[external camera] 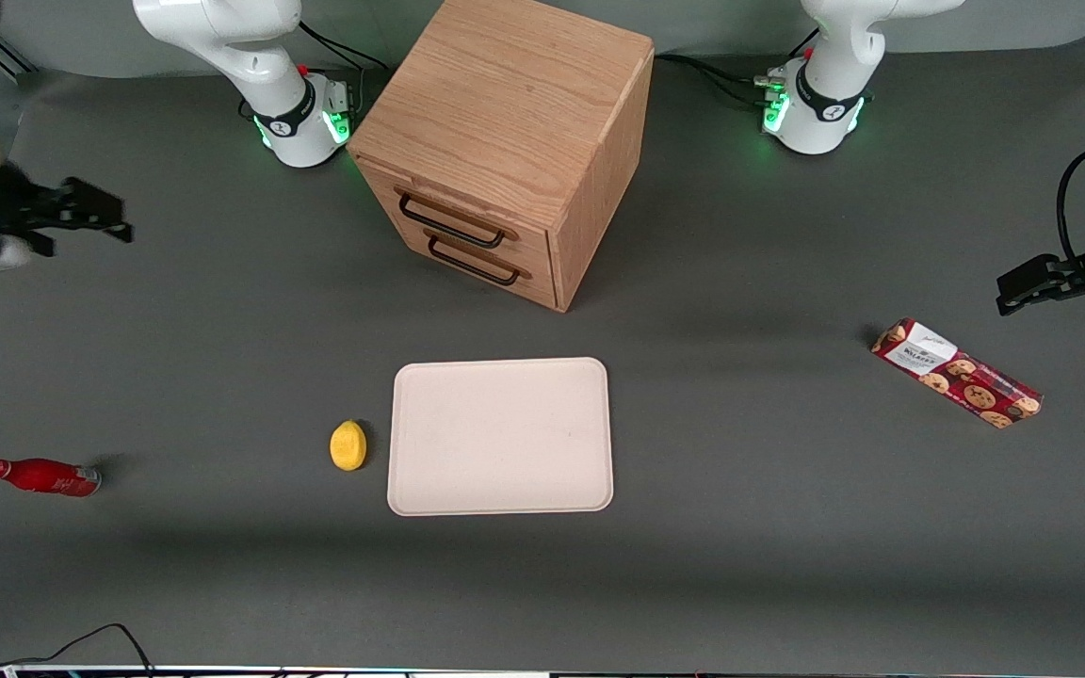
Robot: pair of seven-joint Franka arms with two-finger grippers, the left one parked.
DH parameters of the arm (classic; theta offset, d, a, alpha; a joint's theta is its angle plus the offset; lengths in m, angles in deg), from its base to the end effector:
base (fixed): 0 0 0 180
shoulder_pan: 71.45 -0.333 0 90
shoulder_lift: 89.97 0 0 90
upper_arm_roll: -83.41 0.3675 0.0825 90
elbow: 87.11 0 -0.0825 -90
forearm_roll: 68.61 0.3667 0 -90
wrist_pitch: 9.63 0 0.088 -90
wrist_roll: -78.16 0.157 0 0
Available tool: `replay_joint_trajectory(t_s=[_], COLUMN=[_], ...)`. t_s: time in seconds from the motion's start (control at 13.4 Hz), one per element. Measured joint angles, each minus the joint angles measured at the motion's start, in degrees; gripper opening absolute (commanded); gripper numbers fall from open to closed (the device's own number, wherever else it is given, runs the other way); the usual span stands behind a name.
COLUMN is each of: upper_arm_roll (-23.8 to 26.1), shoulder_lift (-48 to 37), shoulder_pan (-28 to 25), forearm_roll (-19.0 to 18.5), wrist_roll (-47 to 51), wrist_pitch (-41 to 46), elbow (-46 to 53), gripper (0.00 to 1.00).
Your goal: Open upper drawer
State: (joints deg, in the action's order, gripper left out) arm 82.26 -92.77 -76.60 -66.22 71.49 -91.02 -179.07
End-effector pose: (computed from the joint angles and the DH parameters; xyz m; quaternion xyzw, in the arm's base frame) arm 0.4942 0.0413 0.6247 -0.9930 -0.0945 0.0672 0.0228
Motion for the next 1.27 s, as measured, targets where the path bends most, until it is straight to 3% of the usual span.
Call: replay_joint_trajectory(t_s=[0.6,0.97,1.27], upper_arm_roll=[-1.4,-3.6,-4.2], shoulder_lift=[0.6,2.8,6.6], shoulder_pan=[-20.5,-26.3,-27.6], forearm_roll=[4.2,9.1,19.7], wrist_roll=[1.0,1.1,1.1], wrist_pitch=[0.1,-1.9,-3.7], elbow=[0.1,0.1,-0.2], gripper=[1.0,1.0,1.0])
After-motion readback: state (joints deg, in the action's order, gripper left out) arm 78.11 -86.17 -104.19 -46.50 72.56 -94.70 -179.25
